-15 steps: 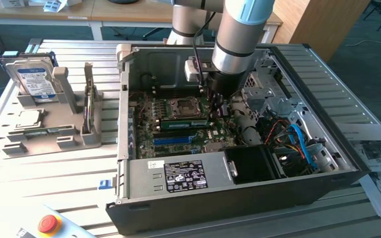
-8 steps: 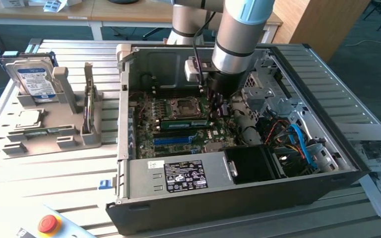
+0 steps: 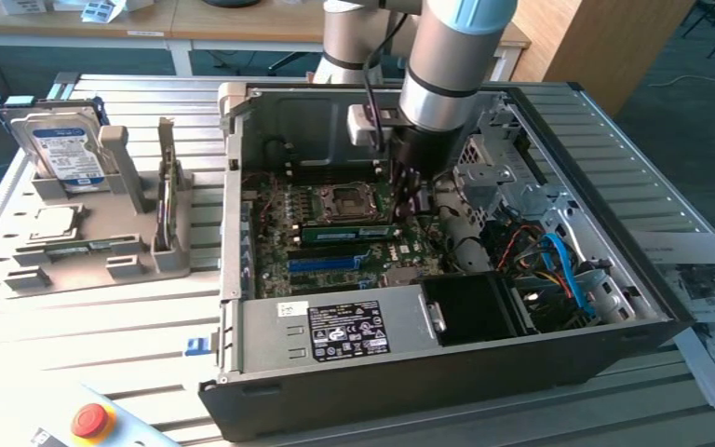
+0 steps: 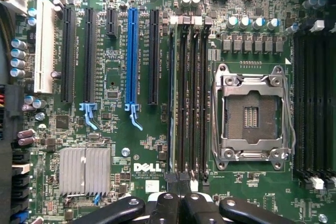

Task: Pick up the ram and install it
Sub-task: 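Press down the ram until it locks into place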

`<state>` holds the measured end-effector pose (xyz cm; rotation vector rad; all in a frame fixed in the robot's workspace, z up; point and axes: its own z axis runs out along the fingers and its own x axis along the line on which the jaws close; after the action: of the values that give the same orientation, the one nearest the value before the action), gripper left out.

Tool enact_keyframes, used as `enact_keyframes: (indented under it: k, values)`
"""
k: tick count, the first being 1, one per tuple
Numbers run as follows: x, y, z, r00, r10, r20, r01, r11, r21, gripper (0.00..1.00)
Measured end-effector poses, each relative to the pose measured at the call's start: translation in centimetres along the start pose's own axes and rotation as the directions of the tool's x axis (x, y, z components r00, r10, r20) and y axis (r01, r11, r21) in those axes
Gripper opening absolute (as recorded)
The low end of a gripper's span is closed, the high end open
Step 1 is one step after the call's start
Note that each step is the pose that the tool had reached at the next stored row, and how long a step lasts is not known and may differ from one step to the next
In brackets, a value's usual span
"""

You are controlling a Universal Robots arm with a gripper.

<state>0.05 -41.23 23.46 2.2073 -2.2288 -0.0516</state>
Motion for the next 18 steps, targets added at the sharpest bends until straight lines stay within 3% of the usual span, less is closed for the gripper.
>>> enact_keyframes:
  k: [18]
  values:
    - [0.0,0.06,-2.33,1.0000,0.000,-0.0001,0.000,0.9999,-0.0119,0.10]
